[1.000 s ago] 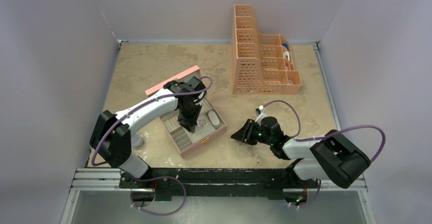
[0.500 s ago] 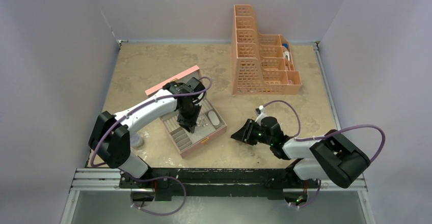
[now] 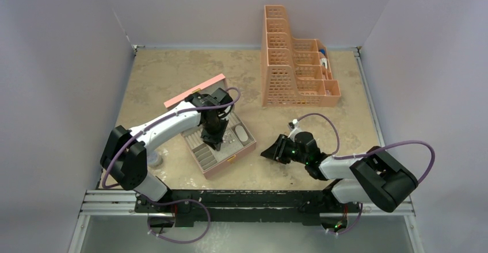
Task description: Organize the mixed jewelry
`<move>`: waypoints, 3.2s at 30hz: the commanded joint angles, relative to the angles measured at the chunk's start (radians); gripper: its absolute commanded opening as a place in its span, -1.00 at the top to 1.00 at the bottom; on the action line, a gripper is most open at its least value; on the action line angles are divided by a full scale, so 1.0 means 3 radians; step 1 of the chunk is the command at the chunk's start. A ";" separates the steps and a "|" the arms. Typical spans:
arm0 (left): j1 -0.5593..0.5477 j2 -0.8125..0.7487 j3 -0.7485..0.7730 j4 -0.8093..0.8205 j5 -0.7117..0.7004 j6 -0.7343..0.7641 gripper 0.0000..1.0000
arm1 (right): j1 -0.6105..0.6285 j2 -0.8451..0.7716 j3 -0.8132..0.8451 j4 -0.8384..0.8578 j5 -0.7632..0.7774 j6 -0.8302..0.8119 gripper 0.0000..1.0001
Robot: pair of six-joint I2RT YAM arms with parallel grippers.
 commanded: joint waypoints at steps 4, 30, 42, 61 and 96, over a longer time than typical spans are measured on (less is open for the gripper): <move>-0.0038 0.0006 0.0001 0.0045 -0.0043 -0.0013 0.79 | 0.0019 0.0011 0.0039 0.0130 0.0017 -0.0063 0.22; -0.0146 -0.0034 -0.0011 -0.0008 -0.0016 -0.0098 0.70 | 0.0017 0.0034 -0.0007 0.0184 0.0027 -0.0078 0.21; -0.0149 -0.0113 0.0026 -0.0032 -0.0424 -0.0285 0.71 | 0.0017 0.0016 -0.0006 0.0189 0.0028 -0.0088 0.21; -0.0632 -0.0224 -0.0010 -0.0121 -0.1209 -0.1072 0.71 | 0.0019 -0.0036 0.0002 0.0192 0.0063 -0.0109 0.21; -0.1237 0.0138 0.0078 -0.0266 -0.2452 -0.1928 0.71 | 0.0017 0.0086 0.0085 0.0171 0.0069 -0.0138 0.21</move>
